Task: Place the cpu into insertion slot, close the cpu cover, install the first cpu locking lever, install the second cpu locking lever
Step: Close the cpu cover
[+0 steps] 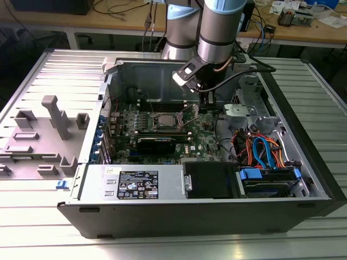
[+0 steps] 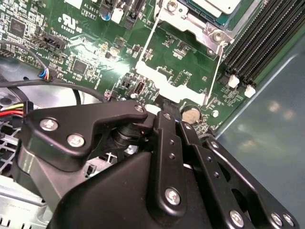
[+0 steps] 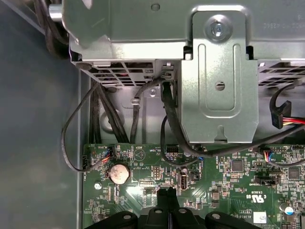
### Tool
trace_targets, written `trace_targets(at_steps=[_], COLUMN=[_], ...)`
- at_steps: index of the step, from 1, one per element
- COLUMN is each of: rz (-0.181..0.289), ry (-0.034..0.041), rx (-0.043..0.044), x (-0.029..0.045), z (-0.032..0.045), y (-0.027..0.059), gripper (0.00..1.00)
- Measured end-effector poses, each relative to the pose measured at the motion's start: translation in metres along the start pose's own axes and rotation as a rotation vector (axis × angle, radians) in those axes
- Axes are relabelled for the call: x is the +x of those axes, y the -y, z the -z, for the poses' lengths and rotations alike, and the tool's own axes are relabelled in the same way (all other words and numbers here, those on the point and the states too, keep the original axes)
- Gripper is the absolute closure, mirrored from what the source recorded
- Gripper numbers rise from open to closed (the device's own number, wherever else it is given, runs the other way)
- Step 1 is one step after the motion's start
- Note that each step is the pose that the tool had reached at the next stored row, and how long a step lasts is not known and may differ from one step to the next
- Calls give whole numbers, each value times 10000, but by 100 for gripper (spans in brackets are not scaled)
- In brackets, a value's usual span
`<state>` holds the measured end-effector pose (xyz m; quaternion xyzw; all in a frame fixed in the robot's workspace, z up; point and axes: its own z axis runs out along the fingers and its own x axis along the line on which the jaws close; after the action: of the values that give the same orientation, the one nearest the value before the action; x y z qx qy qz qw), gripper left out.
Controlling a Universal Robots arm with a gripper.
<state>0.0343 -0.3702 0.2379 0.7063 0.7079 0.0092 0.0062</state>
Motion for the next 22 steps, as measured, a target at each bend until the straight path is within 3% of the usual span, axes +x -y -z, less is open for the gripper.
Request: trace_targets(at_steps=[3,22], rz=[1,4], ry=[-1,-2], rx=[0,-1], x=[0,0], z=[1,1], y=[54,101], gripper=[89,89])
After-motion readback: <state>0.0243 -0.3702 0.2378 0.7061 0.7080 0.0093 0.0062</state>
